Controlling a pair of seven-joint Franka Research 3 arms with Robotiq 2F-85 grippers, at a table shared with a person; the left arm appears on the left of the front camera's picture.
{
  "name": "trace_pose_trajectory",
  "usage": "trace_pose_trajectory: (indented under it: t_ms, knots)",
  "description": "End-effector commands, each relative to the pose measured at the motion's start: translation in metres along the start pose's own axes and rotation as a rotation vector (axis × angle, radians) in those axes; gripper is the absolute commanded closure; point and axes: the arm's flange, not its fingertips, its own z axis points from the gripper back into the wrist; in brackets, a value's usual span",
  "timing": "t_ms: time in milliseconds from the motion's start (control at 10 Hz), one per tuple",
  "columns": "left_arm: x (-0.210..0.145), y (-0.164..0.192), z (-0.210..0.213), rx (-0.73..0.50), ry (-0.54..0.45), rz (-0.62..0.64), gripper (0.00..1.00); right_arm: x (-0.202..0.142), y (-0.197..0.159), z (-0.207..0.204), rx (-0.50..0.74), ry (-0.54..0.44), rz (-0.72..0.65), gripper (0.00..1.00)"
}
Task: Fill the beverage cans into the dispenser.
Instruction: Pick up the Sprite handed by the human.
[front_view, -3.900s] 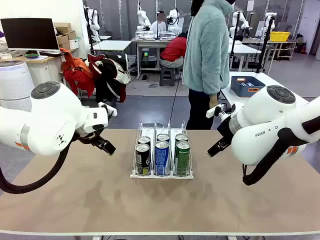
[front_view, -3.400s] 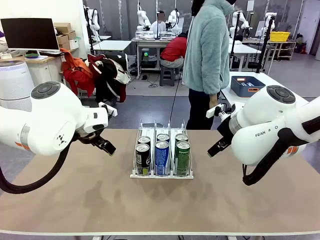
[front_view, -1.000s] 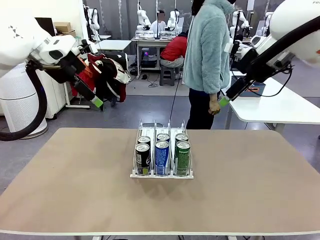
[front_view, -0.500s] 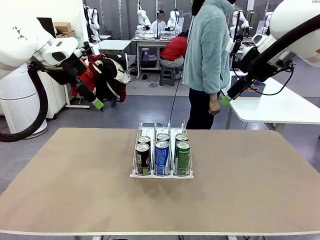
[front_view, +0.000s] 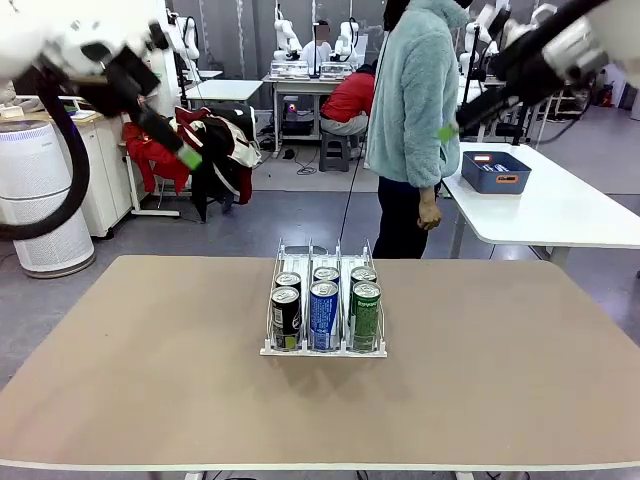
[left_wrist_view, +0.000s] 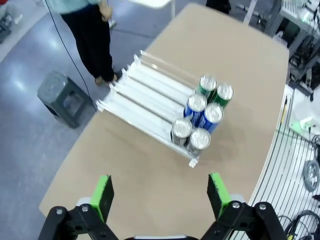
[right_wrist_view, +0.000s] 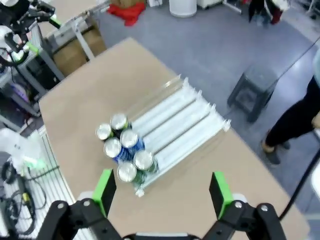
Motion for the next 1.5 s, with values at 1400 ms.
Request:
trace_pose_trajectory:
  t_ms: [1400]
  knots:
    - [-0.033, -0.030, 0.095, 0.156, -0.048, 0.048, 0.00, -0.070, -0.026, 0.162, -0.148, -0.115, 0.023, 0.00]
